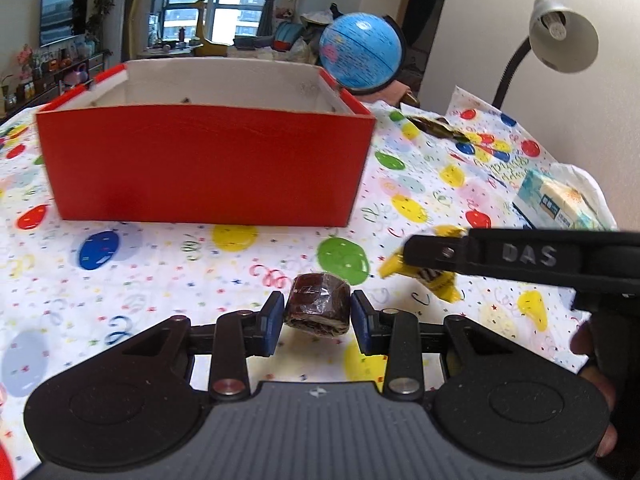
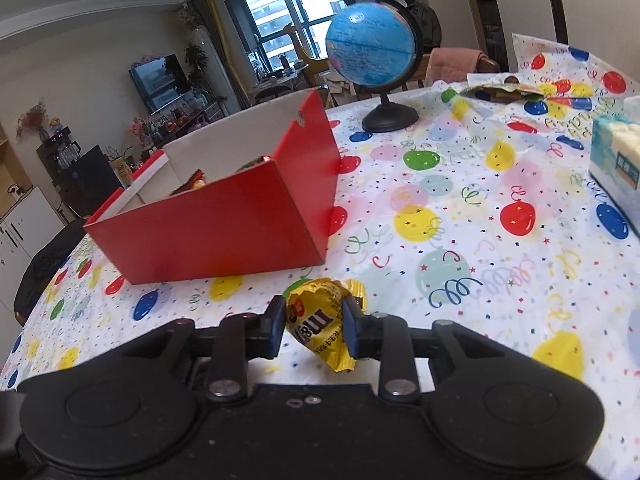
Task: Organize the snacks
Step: 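Lift both snacks and carry them over the red box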
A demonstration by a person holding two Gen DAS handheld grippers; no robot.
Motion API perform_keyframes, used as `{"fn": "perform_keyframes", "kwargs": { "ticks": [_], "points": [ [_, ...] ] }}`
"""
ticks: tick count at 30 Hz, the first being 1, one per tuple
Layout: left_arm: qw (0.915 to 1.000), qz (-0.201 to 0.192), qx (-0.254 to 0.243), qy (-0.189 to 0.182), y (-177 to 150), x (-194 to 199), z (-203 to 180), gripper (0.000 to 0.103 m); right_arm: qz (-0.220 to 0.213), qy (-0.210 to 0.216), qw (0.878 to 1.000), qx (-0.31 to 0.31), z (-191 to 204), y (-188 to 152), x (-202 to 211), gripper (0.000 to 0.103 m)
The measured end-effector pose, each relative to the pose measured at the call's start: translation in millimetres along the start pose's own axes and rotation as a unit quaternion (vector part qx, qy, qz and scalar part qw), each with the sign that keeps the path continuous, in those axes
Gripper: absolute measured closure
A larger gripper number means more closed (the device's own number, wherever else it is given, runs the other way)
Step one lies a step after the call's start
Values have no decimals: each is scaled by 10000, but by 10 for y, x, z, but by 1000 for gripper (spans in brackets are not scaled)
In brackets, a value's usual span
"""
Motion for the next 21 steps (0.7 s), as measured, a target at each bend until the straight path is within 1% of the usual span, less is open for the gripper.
{"fn": "perform_keyframes", "kwargs": {
  "ticks": [10, 21],
  "points": [
    [9995, -254, 194, 67, 101, 446, 296, 68, -158, 18, 9993, 326, 374, -45, 306, 75],
    [9976, -666, 105, 154, 393, 894, 491, 68, -469, 57, 9955, 818, 855, 91, 568, 75]
  ]
}}
Point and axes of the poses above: each gripper's, at about its wrist camera, not at the fingertips, and x roughly against the way its jaws point, z to its left, y to its top, the point moved 7 cm from there along -x, roughly the way its jaws point, and after that the axes turned 1 degree about -x, right-handed, at the moved point
